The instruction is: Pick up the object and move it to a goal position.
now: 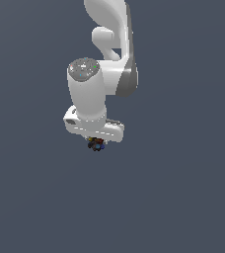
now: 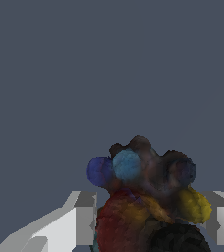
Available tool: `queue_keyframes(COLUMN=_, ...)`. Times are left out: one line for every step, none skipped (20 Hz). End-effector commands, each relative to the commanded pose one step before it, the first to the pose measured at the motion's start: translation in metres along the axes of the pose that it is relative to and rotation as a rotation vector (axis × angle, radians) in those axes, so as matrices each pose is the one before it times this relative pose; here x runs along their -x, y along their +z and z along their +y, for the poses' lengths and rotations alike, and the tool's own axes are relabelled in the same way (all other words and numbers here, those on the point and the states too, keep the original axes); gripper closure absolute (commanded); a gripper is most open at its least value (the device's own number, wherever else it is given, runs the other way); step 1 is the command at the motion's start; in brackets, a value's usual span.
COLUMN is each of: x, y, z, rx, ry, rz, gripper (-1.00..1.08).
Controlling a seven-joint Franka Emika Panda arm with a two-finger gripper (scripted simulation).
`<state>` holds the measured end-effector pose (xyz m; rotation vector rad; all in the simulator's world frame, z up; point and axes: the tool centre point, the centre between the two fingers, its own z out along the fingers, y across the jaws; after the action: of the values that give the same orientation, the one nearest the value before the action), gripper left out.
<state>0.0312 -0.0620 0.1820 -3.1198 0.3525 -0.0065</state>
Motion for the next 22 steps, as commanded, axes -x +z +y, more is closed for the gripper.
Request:
queue_keyframes(x=0.00193, y=-0.02699, z=0.01898, rx=-0.00053, ry=-0.00031, rz=0.00087, gripper=1.08)
queue_keyframes(x=0.00052, y=-0.01002, z=0.00748, rx=-0.00026, ry=-0.00007, rz=-0.00064, gripper=1.08)
queue_keyframes(x=0.00062, y=-0.01038, z=0.00744, rx=0.00000, ry=0.00000, rz=0.00000, gripper=1.08)
queue_keyframes(x=0.00060, y=-0.01038, z=0.00743, rx=0.00000, ry=0.00000, rz=0.00000, gripper=1.08)
queue_keyframes(x=0.00043, y=-0.00994, z=0.00739, rx=-0.00017, ry=-0.00010, rz=-0.00066, gripper=1.08)
queue_keyframes(x=0.00056, y=-0.01033, z=0.00739, rx=0.00000, ry=0.00000, rz=0.00000, gripper=1.08)
queue_keyframes(x=0.00053, y=-0.01029, z=0.00737, rx=0.00000, ry=0.00000, rz=0.00000, gripper=1.08)
queue_keyframes(x=0.00033, y=-0.00982, z=0.00725, rx=0.00003, ry=-0.00014, rz=-0.00068, gripper=1.08)
queue_keyframes(x=0.00047, y=-0.01021, z=0.00732, rx=0.00000, ry=0.00000, rz=0.00000, gripper=1.08)
queue_keyframes(x=0.00044, y=-0.01016, z=0.00729, rx=0.00000, ry=0.00000, rz=0.00000, gripper=1.08)
queue_keyframes(x=0.00022, y=-0.00972, z=0.00707, rx=0.00030, ry=-0.00017, rz=-0.00060, gripper=1.08)
queue_keyframes(x=0.00037, y=-0.01004, z=0.00723, rx=0.00000, ry=0.00000, rz=0.00000, gripper=1.08)
queue_keyframes(x=0.00032, y=-0.00997, z=0.00719, rx=0.00000, ry=0.00000, rz=0.00000, gripper=1.08)
queue_keyframes(x=0.00012, y=-0.00959, z=0.00688, rx=0.00046, ry=-0.00018, rz=-0.00048, gripper=1.08)
queue_keyframes(x=0.00023, y=-0.00980, z=0.00710, rx=0.00000, ry=0.00000, rz=0.00000, gripper=1.08)
queue_keyframes(x=0.00017, y=-0.00969, z=0.00704, rx=0.00000, ry=0.00000, rz=0.00000, gripper=1.08)
queue_keyframes(x=-0.00010, y=-0.00892, z=0.00630, rx=0.00074, ry=-0.00027, rz=-0.00057, gripper=1.08)
queue_keyframes(x=0.00006, y=-0.00857, z=0.00626, rx=0.00000, ry=0.00000, rz=0.00000, gripper=1.08)
queue_keyframes(x=0.00001, y=-0.00791, z=0.00580, rx=0.00000, ry=0.00000, rz=0.00000, gripper=1.08)
queue_keyframes(x=-0.00004, y=-0.00728, z=0.00535, rx=0.00000, ry=0.00000, rz=0.00000, gripper=1.08)
queue_keyframes(x=-0.00029, y=-0.00642, z=0.00442, rx=0.00080, ry=-0.00030, rz=-0.00048, gripper=1.08)
queue_keyframes(x=-0.00012, y=-0.00609, z=0.00449, rx=0.00000, ry=0.00000, rz=0.00000, gripper=1.08)
